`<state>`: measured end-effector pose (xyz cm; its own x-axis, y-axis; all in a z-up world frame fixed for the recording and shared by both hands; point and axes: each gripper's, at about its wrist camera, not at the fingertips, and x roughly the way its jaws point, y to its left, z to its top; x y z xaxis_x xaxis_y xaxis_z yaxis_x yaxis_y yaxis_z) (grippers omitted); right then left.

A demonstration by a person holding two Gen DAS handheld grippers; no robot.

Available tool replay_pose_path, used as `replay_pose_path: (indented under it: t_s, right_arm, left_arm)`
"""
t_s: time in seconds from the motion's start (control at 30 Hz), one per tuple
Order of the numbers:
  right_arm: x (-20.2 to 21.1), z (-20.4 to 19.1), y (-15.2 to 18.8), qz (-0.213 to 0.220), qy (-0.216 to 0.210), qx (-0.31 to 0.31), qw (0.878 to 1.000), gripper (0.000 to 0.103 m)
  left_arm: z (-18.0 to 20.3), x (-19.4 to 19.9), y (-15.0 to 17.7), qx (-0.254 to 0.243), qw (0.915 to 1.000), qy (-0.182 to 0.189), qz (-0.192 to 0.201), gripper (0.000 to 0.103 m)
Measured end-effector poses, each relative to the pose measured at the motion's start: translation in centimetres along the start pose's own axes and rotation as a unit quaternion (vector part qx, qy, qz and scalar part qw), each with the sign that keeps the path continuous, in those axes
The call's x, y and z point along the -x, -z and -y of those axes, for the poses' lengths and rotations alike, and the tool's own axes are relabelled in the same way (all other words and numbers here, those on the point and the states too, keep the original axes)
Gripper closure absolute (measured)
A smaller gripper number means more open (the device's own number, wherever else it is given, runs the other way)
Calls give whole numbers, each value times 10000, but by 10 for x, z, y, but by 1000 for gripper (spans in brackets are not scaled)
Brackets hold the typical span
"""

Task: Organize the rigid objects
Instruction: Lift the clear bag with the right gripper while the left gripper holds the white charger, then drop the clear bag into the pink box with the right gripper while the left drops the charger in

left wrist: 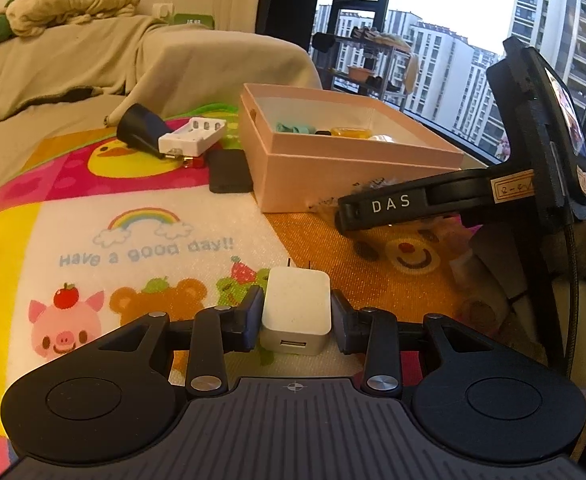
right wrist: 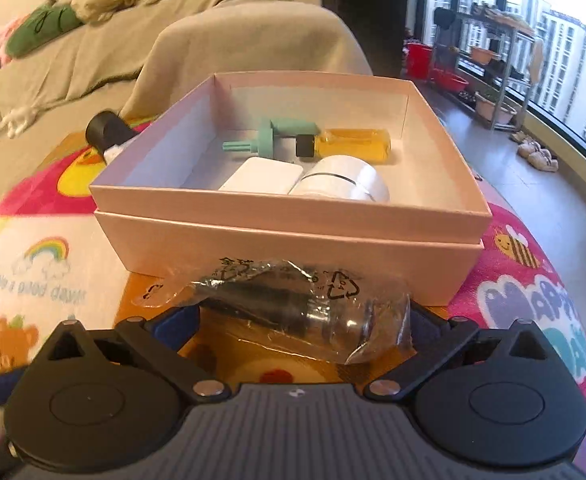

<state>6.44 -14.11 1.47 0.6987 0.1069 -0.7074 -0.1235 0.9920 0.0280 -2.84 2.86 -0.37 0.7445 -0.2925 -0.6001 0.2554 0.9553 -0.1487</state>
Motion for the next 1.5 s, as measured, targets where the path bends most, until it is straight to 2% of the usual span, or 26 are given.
replay_pose_path:
  t_s: [0.1,0.17,0.23,0.27,0.37,0.43,0.53,0.57,0.6,0.63,0.67,0.73,0.8,0.9,0.93,0.97,1.03,1.07,1.17,1.37,1.43,1.5]
  right_arm:
    - [8,1,3,130,-217,37,9997,17]
    - [17,6,8,196,-436,160,9987,37]
    - [26,9,14,234,-510,327,9979,48]
    - [30,12,16,220,-526,396,9976,57]
    - [39,21,22,69,-679,521,9963,72]
    - [47,28,25,-39,-847,586,9947,74]
    - [61,40,25,-314,-1598,708,9841,73]
    - [67,41,24,-264,-1674,787,9824,69]
    - [72,39,23,-142,-1625,909,9824,67]
    - [78,36,21,40,-1520,1111,9821,60]
    - [82,32,20,197,-1431,1322,9806,48]
    - [83,20,16,417,-1324,1726,9752,33]
    - [75,9,12,435,-1373,1995,9693,33]
    - [54,-6,5,290,-1601,2074,9646,33]
    - [45,-10,4,186,-1650,2042,9647,37]
    - [36,-13,3,76,-1678,2001,9653,50]
    - [20,-18,2,-121,-1653,1919,9673,62]
    - [21,-17,1,-103,-1667,1865,9682,72]
    - [37,-7,-2,-141,-1820,1684,9687,84]
    - [100,40,-12,279,-2016,976,9742,86]
    - [116,52,-16,499,-1893,842,9770,86]
    - [130,64,-21,723,-1775,747,9786,86]
  left_arm:
    - [-2,2,1,75,10000,28,26,64]
    - [-5,2,1,132,9999,61,32,64]
    - [-5,2,1,137,9999,71,32,64]
    - [-5,2,1,129,9999,66,31,64]
    - [-4,2,1,108,9999,55,27,64]
    - [-4,2,1,120,9999,65,27,64]
    - [-5,2,0,144,9999,82,27,64]
    - [-5,2,0,147,9999,84,26,64]
    - [-5,2,0,145,9999,83,26,64]
    - [-5,2,0,140,9999,82,27,64]
    - [-5,2,0,135,9999,79,27,64]
    - [-5,1,0,129,9999,73,26,64]
    - [-6,1,0,125,9999,68,27,64]
    - [-5,1,0,106,9999,53,25,64]
    - [-5,1,0,98,9999,43,24,64]
    - [-4,1,1,89,10000,31,22,64]
    - [-3,2,1,85,10000,13,21,64]
    - [-3,3,1,89,10000,6,20,65]
    - [-3,6,3,122,9999,2,19,66]
    - [-9,18,-7,424,9975,559,-19,66]
    - [-7,23,-26,352,9973,609,198,66]
    - [1,27,-57,65,9966,583,571,66]
